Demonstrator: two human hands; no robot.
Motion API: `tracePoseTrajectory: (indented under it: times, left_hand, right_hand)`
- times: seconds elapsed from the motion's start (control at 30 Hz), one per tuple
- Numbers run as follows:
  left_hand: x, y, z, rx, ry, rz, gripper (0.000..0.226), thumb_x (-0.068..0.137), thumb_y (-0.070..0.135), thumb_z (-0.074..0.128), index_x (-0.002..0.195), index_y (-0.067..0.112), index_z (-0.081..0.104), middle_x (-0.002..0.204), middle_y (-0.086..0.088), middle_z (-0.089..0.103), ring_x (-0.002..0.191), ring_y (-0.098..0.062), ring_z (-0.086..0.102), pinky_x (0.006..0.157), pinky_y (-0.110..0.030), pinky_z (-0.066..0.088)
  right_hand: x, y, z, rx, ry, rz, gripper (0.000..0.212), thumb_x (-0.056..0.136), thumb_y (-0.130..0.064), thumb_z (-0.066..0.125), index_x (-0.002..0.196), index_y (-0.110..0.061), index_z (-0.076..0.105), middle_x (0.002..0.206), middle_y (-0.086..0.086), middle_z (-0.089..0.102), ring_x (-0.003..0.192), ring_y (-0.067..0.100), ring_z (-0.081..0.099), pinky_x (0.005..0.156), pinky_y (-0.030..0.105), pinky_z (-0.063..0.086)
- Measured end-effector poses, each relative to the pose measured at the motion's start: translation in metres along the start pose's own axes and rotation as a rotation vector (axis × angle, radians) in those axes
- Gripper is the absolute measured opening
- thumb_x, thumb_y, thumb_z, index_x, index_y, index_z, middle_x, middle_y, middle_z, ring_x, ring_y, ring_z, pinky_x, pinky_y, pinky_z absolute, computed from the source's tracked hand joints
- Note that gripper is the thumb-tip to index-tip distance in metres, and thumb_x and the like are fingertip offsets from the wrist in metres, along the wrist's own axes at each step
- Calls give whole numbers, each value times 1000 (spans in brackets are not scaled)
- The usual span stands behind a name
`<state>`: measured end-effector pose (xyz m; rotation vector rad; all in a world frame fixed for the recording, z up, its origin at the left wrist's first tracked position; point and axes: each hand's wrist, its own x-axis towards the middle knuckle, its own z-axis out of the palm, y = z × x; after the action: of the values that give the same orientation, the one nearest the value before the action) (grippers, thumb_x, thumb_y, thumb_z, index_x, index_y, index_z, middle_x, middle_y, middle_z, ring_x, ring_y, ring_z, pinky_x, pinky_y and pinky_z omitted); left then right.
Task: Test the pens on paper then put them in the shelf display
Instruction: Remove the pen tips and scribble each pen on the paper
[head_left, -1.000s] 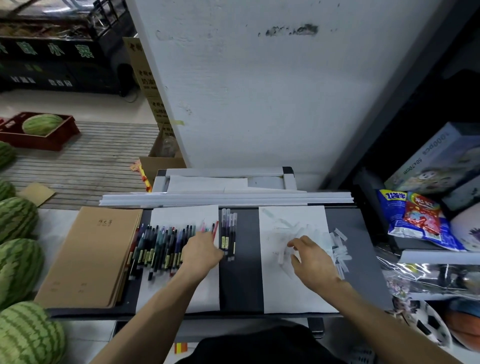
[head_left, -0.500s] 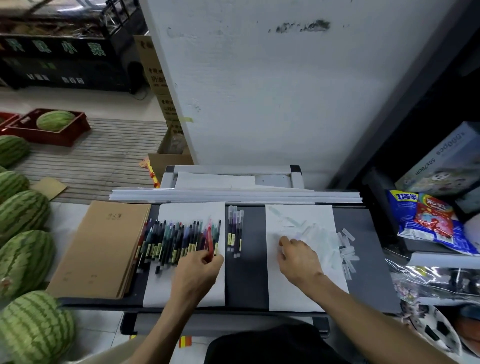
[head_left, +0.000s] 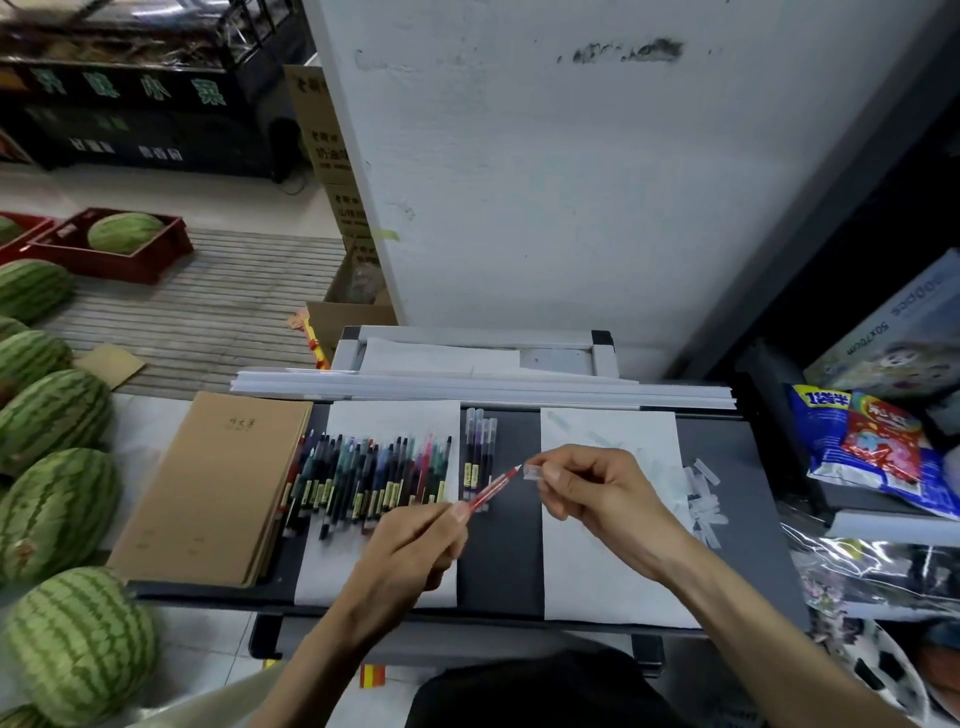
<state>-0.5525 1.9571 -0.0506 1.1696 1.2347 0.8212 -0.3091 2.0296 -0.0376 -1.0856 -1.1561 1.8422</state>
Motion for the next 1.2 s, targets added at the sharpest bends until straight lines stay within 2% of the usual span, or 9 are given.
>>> tracePoseTrajectory:
  times: [0.13, 0.3, 0.4, 0.47, 0.63, 0.8, 0.87, 0.97, 1.2]
  left_hand:
    - [-7, 17, -6, 93, -22, 83, 44, 102, 51, 49, 88, 18, 76, 59, 5, 37, 52, -10, 31, 49, -23, 28]
    - [-8, 32, -6, 194, -19, 143, 43, 102, 55, 48, 94, 24, 76, 62, 10, 39, 56, -6, 36, 55, -14, 31]
    - [-9, 37, -5, 242, -29, 157, 42, 102, 55, 47, 93, 26, 75, 63, 9, 39, 57, -7, 37, 56, -14, 33]
    - [-10, 39, -4, 242, -16, 164, 43, 101, 56, 48, 91, 24, 74, 63, 8, 38, 57, -8, 35, 56, -17, 30]
    - [-14, 41, -9, 220, 24, 183, 43, 101, 55, 49, 87, 22, 73, 61, 8, 37, 56, -9, 33, 54, -22, 28]
    - [-15, 41, -9, 296, -3, 182, 43, 100, 56, 48, 86, 23, 71, 62, 4, 39, 57, -15, 34, 55, -29, 28]
    - [-14, 42, -8, 329, -13, 195, 43, 101, 56, 47, 84, 24, 70, 61, 0, 39, 57, -20, 35, 55, -29, 29]
    - [-12, 42, -8, 377, -13, 218, 42, 102, 54, 45, 80, 24, 64, 66, -7, 45, 60, -25, 40, 57, -28, 32]
    - [1, 33, 4, 365, 15, 224, 42, 104, 47, 45, 72, 21, 54, 59, 8, 41, 56, -8, 36, 55, -23, 28]
  right_hand:
    - [-14, -30, 7, -59, -4, -139, 24, 94, -12, 66, 101, 9, 73, 70, 15, 53, 63, 22, 44, 64, 25, 39]
    - [-20, -45, 8, -272, 83, -209, 12, 96, -3, 68, 95, -7, 80, 68, 7, 63, 64, 19, 46, 63, 31, 39]
    - [-22, -49, 11, -414, 72, -224, 14, 96, -8, 72, 95, -18, 82, 72, 25, 55, 67, 36, 43, 64, 38, 35]
    - [-23, -49, 13, -454, 69, -233, 16, 96, -8, 72, 95, -20, 82, 75, 26, 54, 70, 41, 45, 65, 37, 35]
    - [-26, -51, 6, -417, 128, -248, 21, 96, -1, 69, 92, -17, 81, 65, -10, 61, 63, 12, 47, 63, 21, 41]
    - [-29, -49, 13, -464, 94, -266, 21, 94, -4, 73, 93, -23, 82, 76, 2, 62, 68, 25, 48, 65, 27, 38]
    - [-29, -46, 20, -527, 79, -282, 22, 93, -5, 75, 92, -26, 82, 79, -2, 63, 69, 13, 51, 68, 20, 38]
    - [-26, -41, 24, -566, 96, -291, 28, 90, -1, 76, 88, -28, 82, 78, -3, 64, 69, 11, 53, 68, 14, 39]
    - [-10, -27, 20, -482, 148, -203, 28, 93, 0, 72, 80, -23, 81, 59, -7, 61, 55, 7, 47, 57, 18, 38]
